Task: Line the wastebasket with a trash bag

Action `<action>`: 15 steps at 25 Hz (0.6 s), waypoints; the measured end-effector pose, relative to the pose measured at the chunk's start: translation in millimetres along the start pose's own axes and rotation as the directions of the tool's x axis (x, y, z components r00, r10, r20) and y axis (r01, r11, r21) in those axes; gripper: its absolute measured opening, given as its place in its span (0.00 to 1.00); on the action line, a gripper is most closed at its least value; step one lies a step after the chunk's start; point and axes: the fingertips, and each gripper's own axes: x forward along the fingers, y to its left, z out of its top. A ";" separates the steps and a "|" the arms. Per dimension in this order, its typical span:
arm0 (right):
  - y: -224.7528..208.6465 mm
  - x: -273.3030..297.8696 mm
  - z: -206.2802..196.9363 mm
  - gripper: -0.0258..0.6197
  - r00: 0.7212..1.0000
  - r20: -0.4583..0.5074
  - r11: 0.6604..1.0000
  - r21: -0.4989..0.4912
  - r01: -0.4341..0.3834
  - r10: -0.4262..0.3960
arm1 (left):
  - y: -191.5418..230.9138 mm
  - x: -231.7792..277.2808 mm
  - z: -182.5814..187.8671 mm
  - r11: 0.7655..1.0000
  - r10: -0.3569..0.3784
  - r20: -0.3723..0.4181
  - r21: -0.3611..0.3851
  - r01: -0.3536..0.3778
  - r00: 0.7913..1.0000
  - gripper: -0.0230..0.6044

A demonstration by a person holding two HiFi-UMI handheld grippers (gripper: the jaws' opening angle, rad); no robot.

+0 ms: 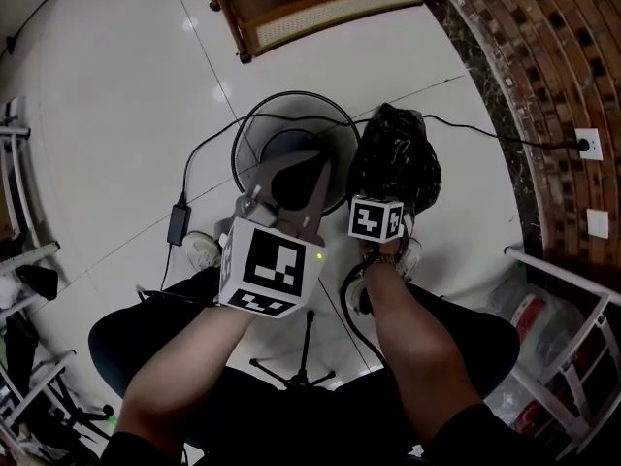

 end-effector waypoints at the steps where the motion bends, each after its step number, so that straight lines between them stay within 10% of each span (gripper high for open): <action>1: -2.4 3.5 -1.1 0.56 1.000 -0.011 1.000 0.007 0.009 -0.009 | 1.4 0.7 1.1 1.000 -0.001 0.003 0.009 0.001 1.000 0.04; 15: -52.9 -12.8 1.4 0.10 0.992 0.005 0.991 0.045 0.127 -0.127 | 5.3 -1.8 1.3 1.000 0.001 0.020 -0.003 -0.001 1.000 0.04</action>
